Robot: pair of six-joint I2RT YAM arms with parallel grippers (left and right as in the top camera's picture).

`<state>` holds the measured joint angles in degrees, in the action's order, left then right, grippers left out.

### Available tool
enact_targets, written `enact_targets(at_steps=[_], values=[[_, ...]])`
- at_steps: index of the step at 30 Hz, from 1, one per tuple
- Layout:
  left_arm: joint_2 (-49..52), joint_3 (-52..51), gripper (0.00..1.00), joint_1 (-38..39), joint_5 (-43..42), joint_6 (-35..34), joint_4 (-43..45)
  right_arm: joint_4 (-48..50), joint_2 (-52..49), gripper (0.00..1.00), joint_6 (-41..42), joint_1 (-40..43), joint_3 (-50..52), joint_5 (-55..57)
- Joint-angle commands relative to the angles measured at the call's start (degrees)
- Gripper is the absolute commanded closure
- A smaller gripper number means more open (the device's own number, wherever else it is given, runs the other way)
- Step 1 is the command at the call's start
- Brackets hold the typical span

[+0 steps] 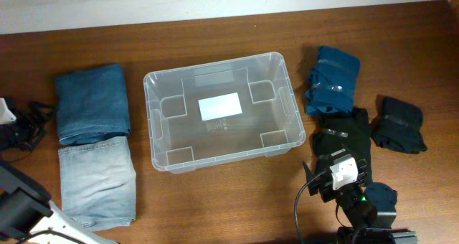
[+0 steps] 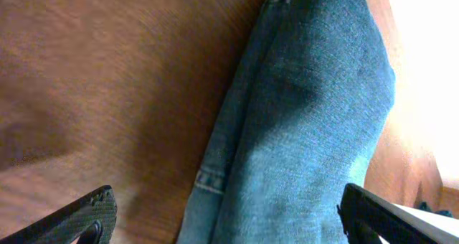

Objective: Pack container
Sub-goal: 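Reach the left gripper to the dark-blue denim and grasp its left edge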

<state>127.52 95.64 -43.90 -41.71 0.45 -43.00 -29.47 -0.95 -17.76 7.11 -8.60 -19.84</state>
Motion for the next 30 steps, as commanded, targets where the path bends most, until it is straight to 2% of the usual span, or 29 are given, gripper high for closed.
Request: enact_targets(at_steps=[1,12,15,17,18,22,28,30], values=[[1.99,0.85,0.01,2.38,-2.01,1.11,0.57,-0.07,0.00,0.02,0.66,-0.35,0.35,-0.70],[4.90,0.83,0.11,5.77,4.13,1.11,-1.62,-0.07,0.00,0.02,0.66,-0.35,0.35,-0.70],[5.38,0.83,0.28,5.77,4.00,1.11,-1.86,-0.04,0.00,0.02,0.66,-0.35,0.35,-0.70],[5.66,0.83,0.54,5.77,4.02,1.16,-1.81,-0.07,0.00,0.02,0.66,-0.35,0.35,-0.70],[5.66,0.83,0.73,5.77,4.00,1.51,-1.75,-0.07,0.00,0.01,0.66,-0.35,0.35,-0.70],[5.64,0.85,0.99,5.70,1.25,4.46,-2.10,-0.07,0.00,0.02,0.66,-0.35,0.35,-0.70],[3.93,2.01,1.00,4.59,-10.43,4.37,-2.71,-0.07,0.00,0.02,0.66,-0.35,0.35,-0.70],[0.28,4.37,1.00,4.31,-12.50,4.37,-5.46,-0.04,0.00,0.02,0.66,-0.35,0.35,-0.70]])
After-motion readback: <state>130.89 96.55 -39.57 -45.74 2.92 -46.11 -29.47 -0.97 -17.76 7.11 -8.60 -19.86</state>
